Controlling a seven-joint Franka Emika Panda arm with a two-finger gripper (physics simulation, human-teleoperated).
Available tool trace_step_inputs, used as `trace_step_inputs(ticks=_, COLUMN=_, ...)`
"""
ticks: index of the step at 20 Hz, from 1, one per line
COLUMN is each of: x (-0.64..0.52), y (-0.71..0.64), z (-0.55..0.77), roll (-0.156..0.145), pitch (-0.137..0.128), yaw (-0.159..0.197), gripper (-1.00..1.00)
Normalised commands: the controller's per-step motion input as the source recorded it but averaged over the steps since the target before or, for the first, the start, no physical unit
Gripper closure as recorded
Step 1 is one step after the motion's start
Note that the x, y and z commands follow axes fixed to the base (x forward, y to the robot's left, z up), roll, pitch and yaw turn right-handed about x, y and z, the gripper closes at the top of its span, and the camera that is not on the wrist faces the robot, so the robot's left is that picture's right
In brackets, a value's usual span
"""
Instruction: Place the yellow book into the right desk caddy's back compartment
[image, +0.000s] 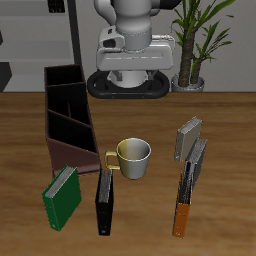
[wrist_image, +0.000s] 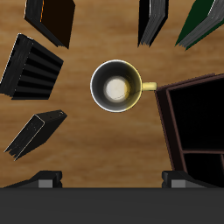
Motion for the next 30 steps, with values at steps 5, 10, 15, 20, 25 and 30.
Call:
trace_step_inputs(ticks=5, x=0.03, y=0.14, z=0.0, roll=0.002, pitch=-0.025, yaw=0.006, gripper=-1.0)
trace_step_inputs(ticks=10, x=-0.04, y=0.31, z=0.04, roll=-0.051, pitch=-0.052, yaw=-0.069, gripper=-1.0)
trace_step_inputs(ticks=15, x=-0.1, y=0.57, z=-0.02, roll=0.019, pitch=-0.042, yaw=-0.142, gripper=-1.0)
trace_step_inputs(ticks=20, x=-0.12, y=0.38, z=0.03, roll=-0.052, pitch=-0.067, yaw=-0.197, gripper=-1.0)
trace_step_inputs(ticks=25, x=-0.06, y=0.2, z=0.02, roll=-0.02, pitch=-0.016, yaw=-0.119, gripper=-1.0)
trace_step_inputs(ticks=30, x=-0.03, y=0.27, z=-0.16, roll=-0.032, pitch=-0.002, yaw=-0.159, gripper=-1.0)
